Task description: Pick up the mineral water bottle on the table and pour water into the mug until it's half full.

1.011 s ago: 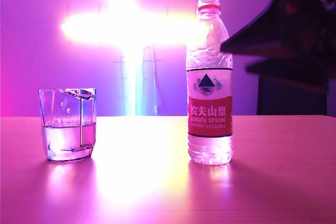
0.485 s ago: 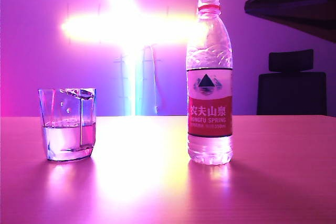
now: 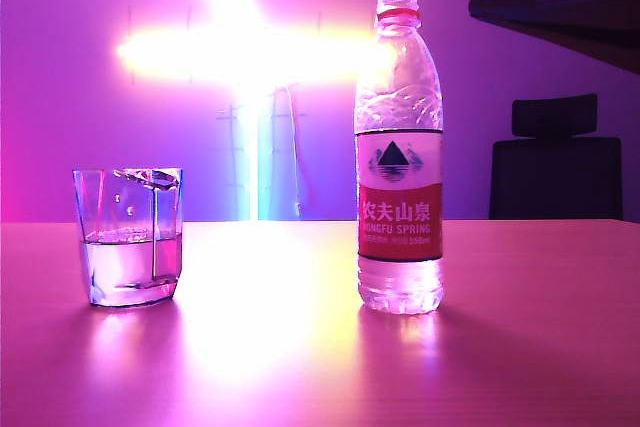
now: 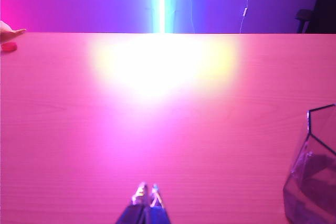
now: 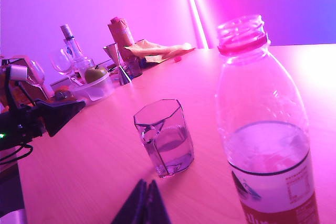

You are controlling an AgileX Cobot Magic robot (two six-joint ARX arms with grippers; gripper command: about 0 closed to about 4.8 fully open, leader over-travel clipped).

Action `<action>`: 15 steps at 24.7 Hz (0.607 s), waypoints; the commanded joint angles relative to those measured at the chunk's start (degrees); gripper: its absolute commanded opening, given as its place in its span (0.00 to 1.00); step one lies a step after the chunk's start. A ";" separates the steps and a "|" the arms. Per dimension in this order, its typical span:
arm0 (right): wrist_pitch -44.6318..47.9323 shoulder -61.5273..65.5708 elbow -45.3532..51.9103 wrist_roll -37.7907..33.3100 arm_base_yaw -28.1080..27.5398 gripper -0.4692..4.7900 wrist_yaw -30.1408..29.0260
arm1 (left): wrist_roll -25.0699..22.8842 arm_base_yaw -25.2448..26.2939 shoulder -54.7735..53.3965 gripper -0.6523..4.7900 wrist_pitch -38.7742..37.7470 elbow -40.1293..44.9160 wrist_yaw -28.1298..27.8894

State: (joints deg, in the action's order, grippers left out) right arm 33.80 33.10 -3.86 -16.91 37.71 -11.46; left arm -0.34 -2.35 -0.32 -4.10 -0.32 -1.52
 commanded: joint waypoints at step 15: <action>-25.35 -31.93 3.82 5.73 -27.23 0.08 9.62 | 0.15 -0.13 -0.02 0.12 0.07 -0.20 0.26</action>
State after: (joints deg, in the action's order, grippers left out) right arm 9.54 1.32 -0.30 -11.64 12.29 0.14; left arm -0.34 -2.37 -0.32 -4.16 -0.30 -1.52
